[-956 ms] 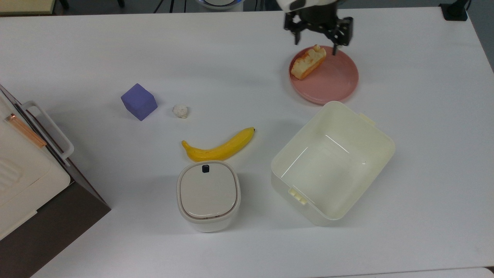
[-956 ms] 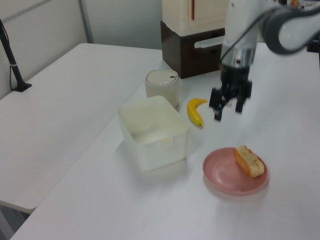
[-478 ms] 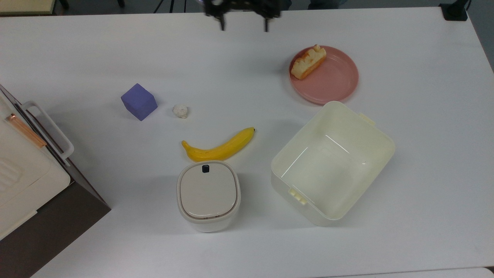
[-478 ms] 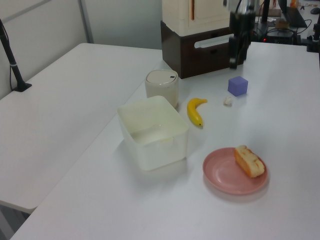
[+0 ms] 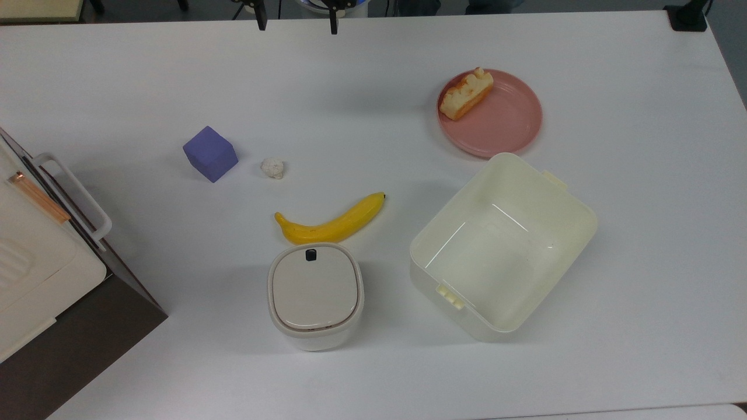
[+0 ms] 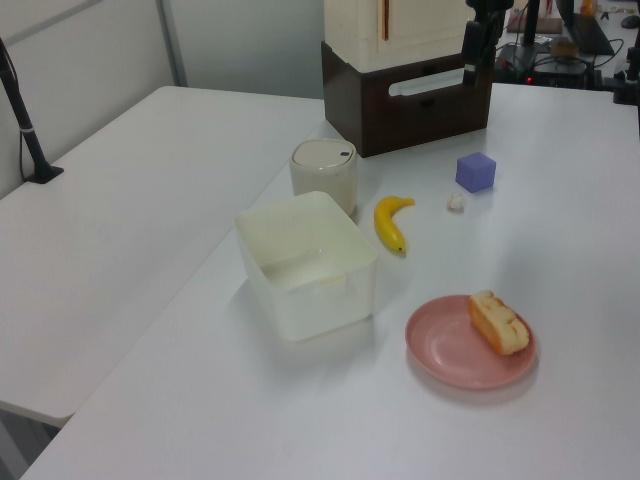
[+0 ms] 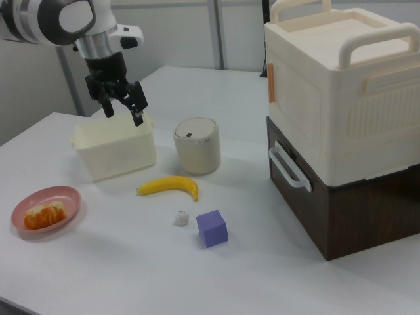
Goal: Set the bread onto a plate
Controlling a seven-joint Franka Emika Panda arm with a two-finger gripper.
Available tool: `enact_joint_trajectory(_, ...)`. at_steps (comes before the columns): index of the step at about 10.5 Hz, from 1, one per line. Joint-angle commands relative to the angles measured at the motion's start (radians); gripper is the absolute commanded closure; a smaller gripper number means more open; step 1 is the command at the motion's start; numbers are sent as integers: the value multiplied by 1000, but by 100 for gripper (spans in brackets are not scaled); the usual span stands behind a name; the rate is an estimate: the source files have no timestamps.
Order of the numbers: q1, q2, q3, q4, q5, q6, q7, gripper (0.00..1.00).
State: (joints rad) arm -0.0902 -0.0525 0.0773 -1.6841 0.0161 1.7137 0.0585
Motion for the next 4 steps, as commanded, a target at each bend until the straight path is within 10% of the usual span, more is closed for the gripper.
enact_joint_trajectory(1,-20,10,-8,46,-8,-39,-29,0)
enact_joint_trajectory(4,-22,10,-13,47,-8,-37,-29,0)
